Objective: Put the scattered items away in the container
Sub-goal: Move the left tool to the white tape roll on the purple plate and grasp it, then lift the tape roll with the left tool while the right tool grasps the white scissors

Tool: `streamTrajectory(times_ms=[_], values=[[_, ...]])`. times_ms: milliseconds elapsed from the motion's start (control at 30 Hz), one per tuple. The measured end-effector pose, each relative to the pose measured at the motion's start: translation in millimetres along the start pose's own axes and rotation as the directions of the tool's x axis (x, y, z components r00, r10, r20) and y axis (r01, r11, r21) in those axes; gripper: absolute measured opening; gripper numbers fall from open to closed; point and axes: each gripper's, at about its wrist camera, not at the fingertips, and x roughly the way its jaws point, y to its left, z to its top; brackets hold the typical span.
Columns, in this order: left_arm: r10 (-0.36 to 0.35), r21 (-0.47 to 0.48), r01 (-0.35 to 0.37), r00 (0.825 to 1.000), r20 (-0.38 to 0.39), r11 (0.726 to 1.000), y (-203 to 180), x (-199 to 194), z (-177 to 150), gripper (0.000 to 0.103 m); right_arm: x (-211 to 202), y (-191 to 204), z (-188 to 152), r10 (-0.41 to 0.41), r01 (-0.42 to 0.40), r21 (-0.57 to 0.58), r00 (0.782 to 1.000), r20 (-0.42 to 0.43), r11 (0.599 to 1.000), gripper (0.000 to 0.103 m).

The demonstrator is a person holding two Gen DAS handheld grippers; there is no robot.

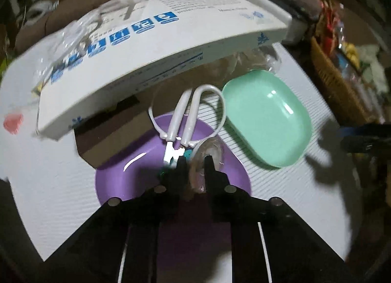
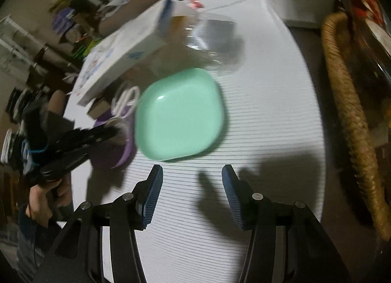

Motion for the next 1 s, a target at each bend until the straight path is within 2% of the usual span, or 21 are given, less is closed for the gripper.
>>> streamTrajectory(times_ms=[100,200,267,367,433,500,533,567,667,767,867,933,1000], values=[[-0.072,-0.040,0.073,0.997,0.023,0.997,3.1,-16.1,1.2,0.010,-4.6,-8.0,1.2,0.006,-0.006,0.027,1.000,0.008,1.000,0.052],[-0.139,-0.079,0.148,0.984,0.108,0.986,7.4,-45.0,2.9,0.010,-10.2,-10.5,5.5,-0.001,0.000,0.023,1.000,0.032,1.000,0.052],[-0.162,-0.101,0.181,0.971,0.177,0.978,12.7,-66.7,5.8,0.010,-11.6,-12.0,7.6,0.003,-0.004,0.019,0.999,0.040,1.000,0.052],[-0.150,-0.115,0.184,0.955,0.255,0.976,17.0,-90.1,7.2,0.010,-11.1,-10.7,10.0,-0.014,0.015,-0.009,0.999,0.043,1.000,0.052],[-0.159,-0.138,0.208,0.941,0.297,0.968,24.0,-102.8,4.9,0.010,-12.7,-9.2,10.6,-0.021,0.023,-0.024,0.999,0.050,0.999,0.052],[-0.203,-0.168,0.274,0.915,0.350,0.947,38.1,-118.3,-1.4,0.010,-12.2,-9.7,10.6,-0.014,0.016,-0.021,0.999,0.052,1.000,0.052],[-0.222,-0.189,0.313,0.894,0.389,0.931,46.5,-127.0,-4.7,0.010,-10.9,-10.1,10.7,-0.014,0.015,-0.017,0.999,0.051,1.000,0.052],[-0.217,-0.203,0.321,0.885,0.412,0.925,51.1,-132.2,-3.7,0.010,-8.8,-9.0,11.0,-0.018,0.019,-0.019,0.999,0.051,1.000,0.052],[-0.098,-0.258,0.248,0.872,0.480,0.934,62.0,-154.4,-4.6,0.010,-3.3,1.6,12.0,-0.031,0.035,-0.059,0.997,0.064,0.998,0.052],[0.015,-0.291,0.158,0.859,0.512,0.944,61.8,-174.1,-5.8,0.010,5.3,22.6,13.3,0.028,-0.020,-0.119,0.997,0.073,0.993,0.052],[0.151,-0.309,0.009,0.858,0.490,0.951,57.1,-183.6,-5.1,0.010,22.2,48.8,16.5,0.159,-0.150,-0.159,0.987,0.041,0.976,0.052],[0.240,-0.344,-0.081,0.862,0.447,0.935,59.3,-183.0,-6.8,0.010,38.3,61.7,25.7,0.243,-0.237,-0.143,0.969,0.033,0.961,0.052],[0.311,-0.374,-0.157,0.863,0.398,0.914,59.7,-179.9,-10.2,0.010,49.9,72.6,35.9,0.193,-0.184,-0.130,0.979,0.064,0.974,0.048]])
